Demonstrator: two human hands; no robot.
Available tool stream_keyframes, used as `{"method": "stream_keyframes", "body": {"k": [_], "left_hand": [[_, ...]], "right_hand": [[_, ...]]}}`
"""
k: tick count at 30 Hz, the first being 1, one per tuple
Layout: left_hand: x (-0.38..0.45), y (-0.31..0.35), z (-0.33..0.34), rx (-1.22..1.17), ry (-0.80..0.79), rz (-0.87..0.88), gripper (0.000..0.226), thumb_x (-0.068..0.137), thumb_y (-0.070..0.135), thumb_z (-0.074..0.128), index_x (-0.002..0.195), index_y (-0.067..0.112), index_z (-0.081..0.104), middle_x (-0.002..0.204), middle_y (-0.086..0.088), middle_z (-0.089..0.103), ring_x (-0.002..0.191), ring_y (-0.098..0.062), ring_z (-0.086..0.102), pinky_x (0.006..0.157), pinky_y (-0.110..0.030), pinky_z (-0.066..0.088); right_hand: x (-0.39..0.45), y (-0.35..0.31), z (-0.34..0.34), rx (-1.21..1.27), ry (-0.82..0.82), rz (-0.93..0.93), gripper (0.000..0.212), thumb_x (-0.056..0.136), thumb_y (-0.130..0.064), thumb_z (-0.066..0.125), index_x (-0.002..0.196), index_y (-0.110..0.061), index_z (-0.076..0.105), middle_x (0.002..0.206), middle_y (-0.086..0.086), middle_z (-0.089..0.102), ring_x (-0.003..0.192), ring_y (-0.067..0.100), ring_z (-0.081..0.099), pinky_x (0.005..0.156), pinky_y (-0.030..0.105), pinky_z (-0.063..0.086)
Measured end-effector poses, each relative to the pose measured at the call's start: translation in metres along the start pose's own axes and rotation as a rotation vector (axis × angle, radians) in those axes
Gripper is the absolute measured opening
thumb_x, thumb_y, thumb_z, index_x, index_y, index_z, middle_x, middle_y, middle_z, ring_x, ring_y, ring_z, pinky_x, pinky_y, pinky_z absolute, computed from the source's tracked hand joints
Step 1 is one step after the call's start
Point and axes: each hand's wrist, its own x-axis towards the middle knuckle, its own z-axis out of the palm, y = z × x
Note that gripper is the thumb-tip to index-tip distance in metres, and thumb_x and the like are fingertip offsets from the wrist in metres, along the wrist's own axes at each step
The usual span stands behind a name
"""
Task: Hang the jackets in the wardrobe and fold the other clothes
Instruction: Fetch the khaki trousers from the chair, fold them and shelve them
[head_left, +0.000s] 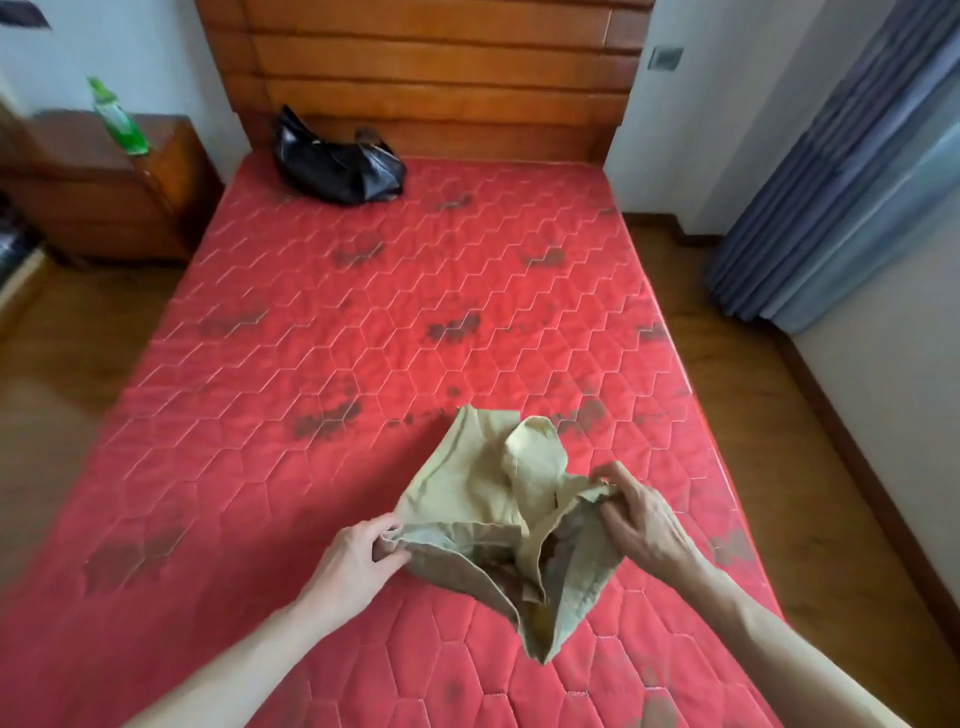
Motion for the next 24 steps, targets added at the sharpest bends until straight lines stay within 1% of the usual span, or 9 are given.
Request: {"method": "stream_keyframes", "body": {"k": [3, 6, 9, 12, 15, 18, 20, 22, 24], "left_hand": [[-0.015, 0.036, -0.041, -0.073, 0.103, 0.012, 0.015, 0.093, 0.025, 0.076, 0.104, 0.032, 0.07, 0.087, 0.009, 0.066, 0.084, -0.002, 0.06, 0.076, -0.018, 0.041], [-0.029, 0.078, -0.081, -0.186, 0.207, 0.096, 0.014, 0.098, 0.015, 0.068, 0.101, 0.028, 0.066, 0.089, 0.009, 0.072, 0.088, -0.006, 0.067, 0.078, -0.019, 0.047], [-0.036, 0.114, -0.114, -0.224, 0.323, 0.197, 0.017, 0.1, 0.007, 0.063, 0.106, 0.024, 0.063, 0.096, 0.012, 0.071, 0.095, -0.006, 0.067, 0.082, -0.019, 0.049], [-0.035, 0.141, -0.141, -0.176, 0.422, 0.306, 0.019, 0.1, 0.004, 0.062, 0.108, 0.022, 0.061, 0.101, 0.008, 0.068, 0.098, -0.007, 0.065, 0.083, -0.023, 0.05], [-0.031, 0.166, -0.165, -0.179, 0.474, 0.373, 0.017, 0.1, 0.004, 0.062, 0.11, 0.018, 0.061, 0.105, 0.005, 0.066, 0.1, -0.007, 0.064, 0.085, -0.023, 0.051], [-0.028, 0.185, -0.182, -0.166, 0.521, 0.433, 0.021, 0.1, 0.002, 0.062, 0.11, 0.02, 0.06, 0.104, 0.003, 0.066, 0.099, -0.004, 0.063, 0.085, -0.015, 0.048], [-0.026, 0.192, -0.19, -0.15, 0.541, 0.446, 0.018, 0.1, 0.002, 0.062, 0.111, 0.017, 0.061, 0.104, 0.001, 0.066, 0.098, -0.006, 0.064, 0.085, -0.014, 0.047], [-0.023, 0.197, -0.195, -0.149, 0.561, 0.446, 0.017, 0.1, 0.001, 0.061, 0.112, 0.014, 0.061, 0.105, -0.002, 0.067, 0.097, -0.011, 0.064, 0.084, -0.015, 0.048], [-0.021, 0.2, -0.196, -0.164, 0.589, 0.44, 0.021, 0.1, 0.0, 0.06, 0.112, 0.017, 0.059, 0.104, -0.004, 0.066, 0.094, -0.013, 0.064, 0.084, -0.016, 0.048]], "right_hand": [[-0.01, -0.036, -0.052, 0.001, -0.014, 0.015, 0.034, 0.083, -0.041, 0.056, 0.115, -0.037, 0.047, 0.072, -0.011, 0.061, 0.065, 0.007, 0.06, 0.06, 0.031, 0.044], [-0.019, -0.061, -0.091, -0.175, -0.065, 0.035, 0.065, 0.076, -0.054, 0.079, 0.127, -0.038, 0.042, 0.089, -0.021, 0.061, 0.081, 0.003, 0.059, 0.077, 0.033, 0.045], [-0.028, -0.08, -0.116, -0.381, 0.039, 0.095, 0.05, 0.073, -0.046, 0.073, 0.107, -0.033, 0.038, 0.087, -0.019, 0.052, 0.09, 0.015, 0.059, 0.078, 0.04, 0.04], [-0.031, -0.087, -0.136, -0.301, 0.134, 0.151, 0.036, 0.075, -0.023, 0.063, 0.09, -0.026, 0.032, 0.081, -0.013, 0.044, 0.078, 0.022, 0.05, 0.065, 0.038, 0.038], [-0.033, -0.09, -0.155, -0.24, 0.101, 0.187, 0.029, 0.08, -0.014, 0.06, 0.094, -0.022, 0.035, 0.085, -0.011, 0.045, 0.078, 0.024, 0.053, 0.061, 0.034, 0.037], [-0.038, -0.091, -0.174, -0.125, -0.042, 0.195, 0.028, 0.085, -0.015, 0.062, 0.107, -0.016, 0.044, 0.092, -0.001, 0.06, 0.084, 0.025, 0.061, 0.064, 0.027, 0.042], [-0.04, -0.087, -0.185, -0.06, -0.081, 0.214, 0.031, 0.083, -0.02, 0.063, 0.11, -0.024, 0.047, 0.094, 0.004, 0.067, 0.084, 0.022, 0.064, 0.069, 0.032, 0.049], [-0.04, -0.083, -0.195, 0.039, -0.08, 0.217, 0.033, 0.075, -0.025, 0.061, 0.106, -0.033, 0.051, 0.091, 0.004, 0.068, 0.074, 0.02, 0.06, 0.066, 0.04, 0.048], [-0.039, -0.081, -0.202, 0.153, -0.092, 0.225, 0.034, 0.073, -0.022, 0.06, 0.105, -0.033, 0.053, 0.092, 0.002, 0.072, 0.072, 0.02, 0.061, 0.062, 0.038, 0.048]]}}
